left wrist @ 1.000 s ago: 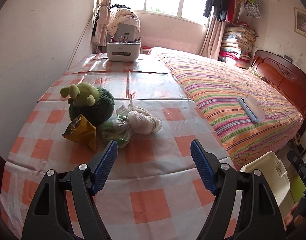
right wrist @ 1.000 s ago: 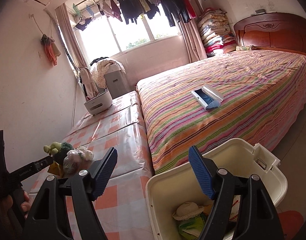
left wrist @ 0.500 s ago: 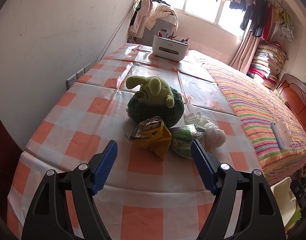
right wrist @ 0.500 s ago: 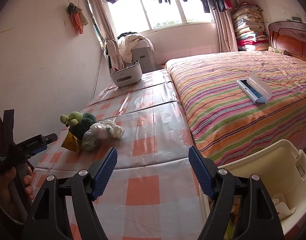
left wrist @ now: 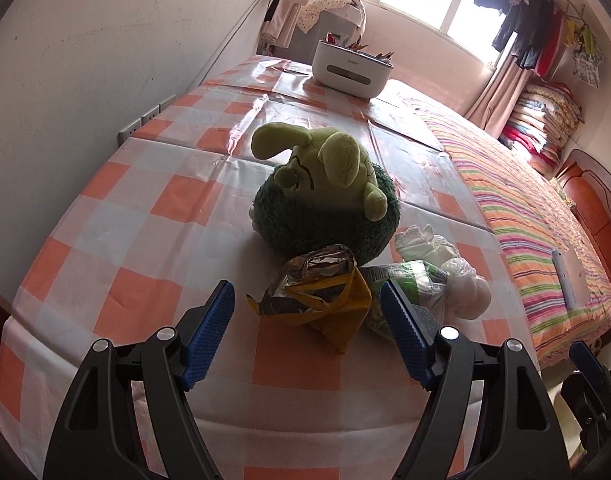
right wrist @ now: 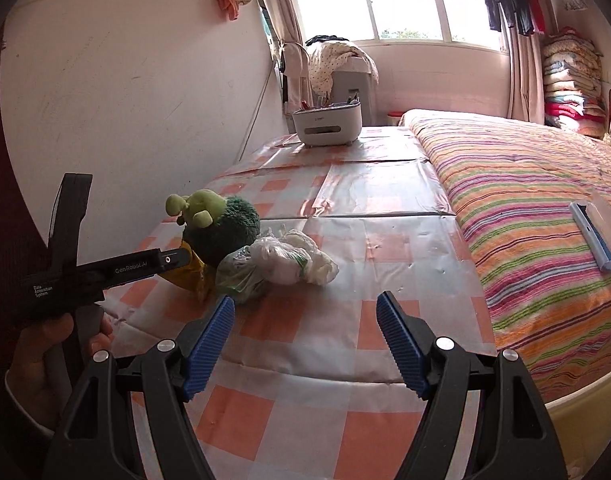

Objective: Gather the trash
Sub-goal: 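Grasp the yellow snack bag with the left tool while the right tool grasps the white plastic bag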

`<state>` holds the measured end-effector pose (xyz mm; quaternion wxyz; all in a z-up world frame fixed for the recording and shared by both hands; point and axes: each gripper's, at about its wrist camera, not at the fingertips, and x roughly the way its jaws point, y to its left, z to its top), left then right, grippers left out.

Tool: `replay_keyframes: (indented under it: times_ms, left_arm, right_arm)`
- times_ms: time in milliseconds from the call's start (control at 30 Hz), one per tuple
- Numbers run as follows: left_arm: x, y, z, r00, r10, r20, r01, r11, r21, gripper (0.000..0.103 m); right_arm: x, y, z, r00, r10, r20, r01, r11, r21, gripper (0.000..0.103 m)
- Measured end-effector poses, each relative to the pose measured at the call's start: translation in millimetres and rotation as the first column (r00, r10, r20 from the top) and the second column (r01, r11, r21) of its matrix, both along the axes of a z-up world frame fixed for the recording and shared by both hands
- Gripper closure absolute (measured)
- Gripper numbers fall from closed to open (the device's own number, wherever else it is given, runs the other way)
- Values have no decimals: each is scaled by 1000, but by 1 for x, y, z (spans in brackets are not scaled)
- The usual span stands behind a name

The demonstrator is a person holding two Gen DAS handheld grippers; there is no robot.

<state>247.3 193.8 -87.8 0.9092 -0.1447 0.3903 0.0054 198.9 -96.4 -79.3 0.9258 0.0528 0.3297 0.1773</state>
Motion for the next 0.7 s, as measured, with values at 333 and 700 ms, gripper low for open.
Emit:
replay_keyframes:
  times_ms: [333, 700]
  left_arm:
    - [16, 5, -13, 999, -30, -30, 28, 997, -78, 54]
    - [4, 0, -9, 998, -63, -24, 62, 997, -39, 74]
  right_arm:
    - [50, 40, -10, 987, 152, -50, -155, 987, -48, 31]
    - [103, 65, -38, 960, 248, -129, -262, 958, -112, 31]
